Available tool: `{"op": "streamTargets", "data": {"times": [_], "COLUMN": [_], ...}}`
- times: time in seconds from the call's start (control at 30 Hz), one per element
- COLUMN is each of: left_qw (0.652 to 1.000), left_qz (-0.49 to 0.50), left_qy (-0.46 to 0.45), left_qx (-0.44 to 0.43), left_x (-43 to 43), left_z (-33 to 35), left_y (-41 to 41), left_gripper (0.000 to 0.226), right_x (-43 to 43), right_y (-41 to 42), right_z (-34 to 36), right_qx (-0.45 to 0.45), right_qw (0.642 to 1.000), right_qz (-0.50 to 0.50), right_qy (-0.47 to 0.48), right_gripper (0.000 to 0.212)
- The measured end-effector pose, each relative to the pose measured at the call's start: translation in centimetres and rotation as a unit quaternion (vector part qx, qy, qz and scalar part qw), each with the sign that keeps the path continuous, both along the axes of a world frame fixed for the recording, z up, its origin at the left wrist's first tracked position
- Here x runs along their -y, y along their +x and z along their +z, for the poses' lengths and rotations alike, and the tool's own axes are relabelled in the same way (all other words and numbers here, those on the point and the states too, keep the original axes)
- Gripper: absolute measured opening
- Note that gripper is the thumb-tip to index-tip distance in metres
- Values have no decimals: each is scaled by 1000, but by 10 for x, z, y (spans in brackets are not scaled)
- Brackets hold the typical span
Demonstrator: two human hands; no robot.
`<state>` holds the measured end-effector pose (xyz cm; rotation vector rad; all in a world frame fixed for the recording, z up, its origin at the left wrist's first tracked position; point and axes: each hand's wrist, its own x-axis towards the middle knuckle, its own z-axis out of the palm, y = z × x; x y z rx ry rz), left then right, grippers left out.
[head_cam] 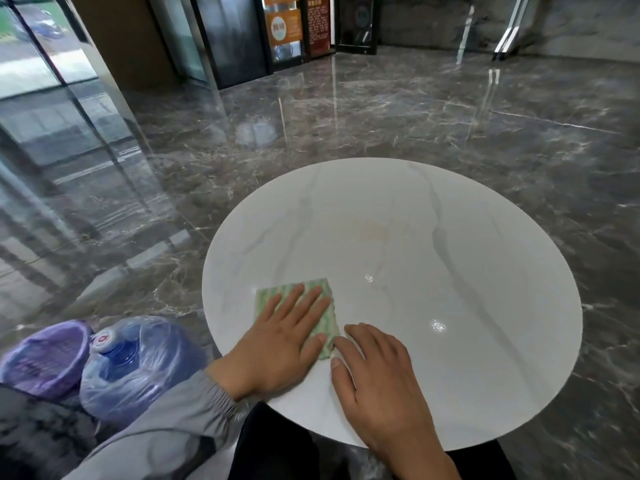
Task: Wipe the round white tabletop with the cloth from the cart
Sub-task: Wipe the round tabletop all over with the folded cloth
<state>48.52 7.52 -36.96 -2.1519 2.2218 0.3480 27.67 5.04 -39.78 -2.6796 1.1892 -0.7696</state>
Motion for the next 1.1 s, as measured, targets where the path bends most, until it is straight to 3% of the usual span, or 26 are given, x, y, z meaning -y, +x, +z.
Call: {"op": "streamTargets", "data": {"times": [0.27,0.5,0.73,0.8,0.9,0.93,1.1], "left_qw": [999,996,1000,996,947,927,863], "left_qz": [26,81,5,-15,66,101,265], "left_qy": [20,32,-20,-46,-93,-131,-308], "left_qx": [-18,0,-19,-74,-301,-338,-299], "left_x": [9,59,2,-11,-20,-21,-14], "left_z": [6,7,1,2,12,14,-5], "left_y": [8,28,4,6,20,26,65], "left_gripper": [66,64,70,76,73,69,46], "right_x": [-3,-5,-1,1,7,10,37], "right_y": [-3,-4,-4,-3,13,21,75], "right_z": [5,9,15,24,43,48,42], "right_qx": [-37,-37,53,59,1,-33,-211], "right_qw": [999,998,991,989,985,982,952], "right_qz": [11,11,3,6,77,100,201], "right_qy": [35,58,121,133,155,160,95], "right_gripper": [36,38,41,44,50,54,61]}}
